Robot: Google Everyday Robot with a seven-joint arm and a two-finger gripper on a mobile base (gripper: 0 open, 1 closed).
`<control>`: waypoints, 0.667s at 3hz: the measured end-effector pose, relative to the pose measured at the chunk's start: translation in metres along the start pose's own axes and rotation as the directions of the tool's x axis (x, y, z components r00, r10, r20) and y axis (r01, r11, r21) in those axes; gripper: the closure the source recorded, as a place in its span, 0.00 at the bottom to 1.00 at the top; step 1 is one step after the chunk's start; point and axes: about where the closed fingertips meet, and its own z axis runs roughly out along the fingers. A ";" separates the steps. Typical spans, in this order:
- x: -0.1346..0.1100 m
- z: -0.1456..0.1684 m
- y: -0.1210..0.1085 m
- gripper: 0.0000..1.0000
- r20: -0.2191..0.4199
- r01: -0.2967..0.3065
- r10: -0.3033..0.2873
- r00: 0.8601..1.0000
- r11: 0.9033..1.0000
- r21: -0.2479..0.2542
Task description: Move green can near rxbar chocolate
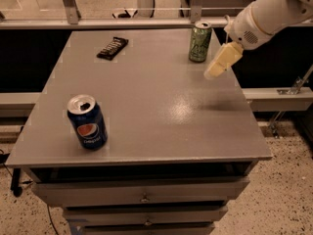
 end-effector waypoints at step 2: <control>-0.005 0.037 -0.069 0.00 0.262 -0.209 0.195 0.945 0.977 0.028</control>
Offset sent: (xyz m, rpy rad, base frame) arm 0.1161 -0.0168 -0.0025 0.5089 -0.1456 -0.1909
